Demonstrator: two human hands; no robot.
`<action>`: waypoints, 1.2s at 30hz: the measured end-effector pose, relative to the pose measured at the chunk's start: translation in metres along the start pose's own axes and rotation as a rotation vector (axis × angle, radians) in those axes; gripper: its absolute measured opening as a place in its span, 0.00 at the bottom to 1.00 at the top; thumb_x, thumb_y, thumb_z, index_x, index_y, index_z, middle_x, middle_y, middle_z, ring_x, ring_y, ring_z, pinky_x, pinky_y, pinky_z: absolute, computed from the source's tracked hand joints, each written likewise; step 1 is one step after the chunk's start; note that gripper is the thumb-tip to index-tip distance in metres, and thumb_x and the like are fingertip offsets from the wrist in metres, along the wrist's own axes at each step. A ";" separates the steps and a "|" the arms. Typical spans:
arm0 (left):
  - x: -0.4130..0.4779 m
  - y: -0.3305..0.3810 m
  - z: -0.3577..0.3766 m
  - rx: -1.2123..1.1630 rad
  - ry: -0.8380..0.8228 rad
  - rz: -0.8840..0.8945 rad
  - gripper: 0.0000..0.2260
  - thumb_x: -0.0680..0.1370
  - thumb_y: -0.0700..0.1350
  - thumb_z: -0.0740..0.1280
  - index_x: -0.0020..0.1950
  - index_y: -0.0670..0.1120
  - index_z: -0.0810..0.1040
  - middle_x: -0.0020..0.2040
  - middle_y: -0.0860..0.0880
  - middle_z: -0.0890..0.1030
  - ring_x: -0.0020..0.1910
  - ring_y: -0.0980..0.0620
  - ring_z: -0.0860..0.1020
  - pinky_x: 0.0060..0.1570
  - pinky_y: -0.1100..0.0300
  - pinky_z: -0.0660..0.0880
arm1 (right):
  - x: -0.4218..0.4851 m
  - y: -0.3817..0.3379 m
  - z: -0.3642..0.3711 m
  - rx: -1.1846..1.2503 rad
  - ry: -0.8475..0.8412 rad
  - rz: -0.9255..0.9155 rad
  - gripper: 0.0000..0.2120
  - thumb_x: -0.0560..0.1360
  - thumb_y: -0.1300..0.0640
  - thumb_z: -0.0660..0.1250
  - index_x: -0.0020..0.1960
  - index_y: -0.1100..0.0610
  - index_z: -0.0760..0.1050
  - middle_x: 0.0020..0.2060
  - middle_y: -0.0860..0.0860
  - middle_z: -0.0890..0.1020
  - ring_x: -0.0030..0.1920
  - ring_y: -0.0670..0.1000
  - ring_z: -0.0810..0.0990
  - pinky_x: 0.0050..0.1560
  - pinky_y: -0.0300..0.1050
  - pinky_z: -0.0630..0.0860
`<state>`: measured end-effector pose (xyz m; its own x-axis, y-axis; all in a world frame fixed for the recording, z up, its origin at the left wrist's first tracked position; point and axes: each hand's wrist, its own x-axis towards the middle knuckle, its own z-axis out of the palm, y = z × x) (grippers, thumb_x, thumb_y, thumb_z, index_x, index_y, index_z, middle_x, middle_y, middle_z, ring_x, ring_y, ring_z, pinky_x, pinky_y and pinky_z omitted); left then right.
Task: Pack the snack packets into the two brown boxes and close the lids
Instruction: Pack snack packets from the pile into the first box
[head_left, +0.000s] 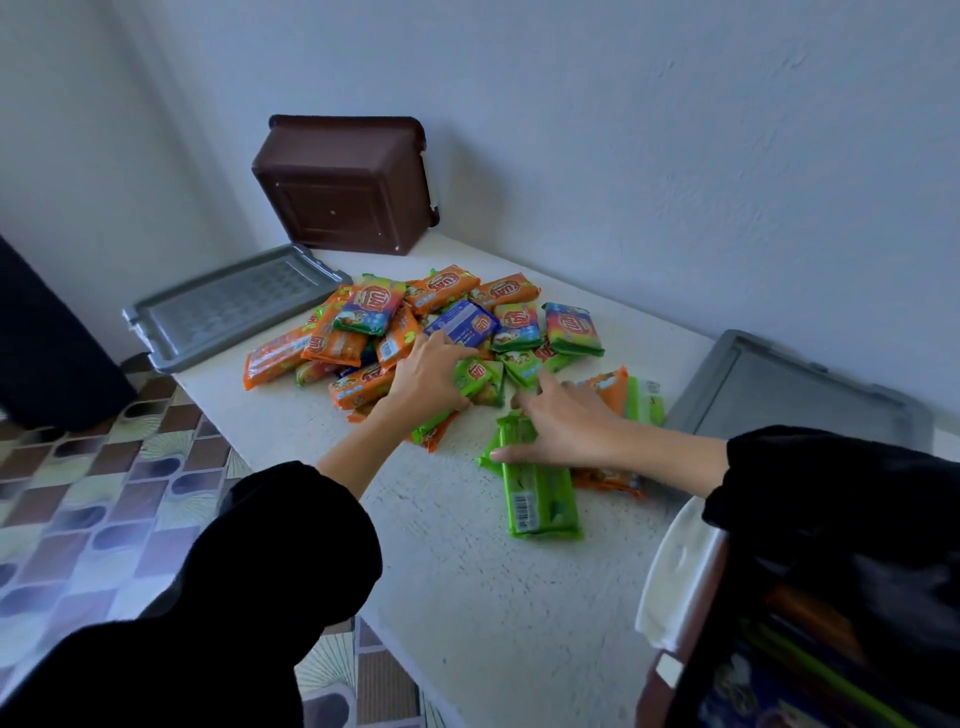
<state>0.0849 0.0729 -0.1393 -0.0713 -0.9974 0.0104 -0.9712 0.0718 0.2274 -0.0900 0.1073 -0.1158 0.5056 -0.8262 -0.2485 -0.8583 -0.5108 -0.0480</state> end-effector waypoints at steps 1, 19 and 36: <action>0.000 0.000 0.000 0.004 0.000 0.003 0.32 0.69 0.47 0.74 0.71 0.52 0.66 0.63 0.45 0.69 0.63 0.46 0.66 0.52 0.53 0.72 | -0.001 -0.003 0.001 0.010 -0.022 0.006 0.39 0.69 0.32 0.62 0.70 0.56 0.63 0.71 0.61 0.59 0.67 0.63 0.66 0.61 0.55 0.70; -0.004 -0.012 -0.010 0.043 -0.134 0.063 0.34 0.69 0.53 0.74 0.72 0.54 0.63 0.62 0.47 0.69 0.59 0.49 0.69 0.46 0.60 0.68 | -0.020 -0.017 0.015 -0.030 0.017 -0.137 0.38 0.66 0.44 0.73 0.67 0.59 0.62 0.61 0.59 0.69 0.59 0.59 0.72 0.51 0.49 0.74; -0.008 0.077 -0.099 -0.245 0.079 0.373 0.30 0.63 0.47 0.79 0.64 0.54 0.75 0.60 0.48 0.78 0.57 0.51 0.76 0.52 0.64 0.69 | -0.114 0.026 -0.098 0.465 0.572 0.039 0.31 0.61 0.56 0.78 0.62 0.54 0.73 0.54 0.49 0.76 0.49 0.45 0.73 0.45 0.27 0.66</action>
<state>0.0332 0.0862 -0.0251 -0.3792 -0.9018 0.2073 -0.7994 0.4321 0.4173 -0.1615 0.1653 0.0066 0.3311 -0.9016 0.2785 -0.7608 -0.4297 -0.4863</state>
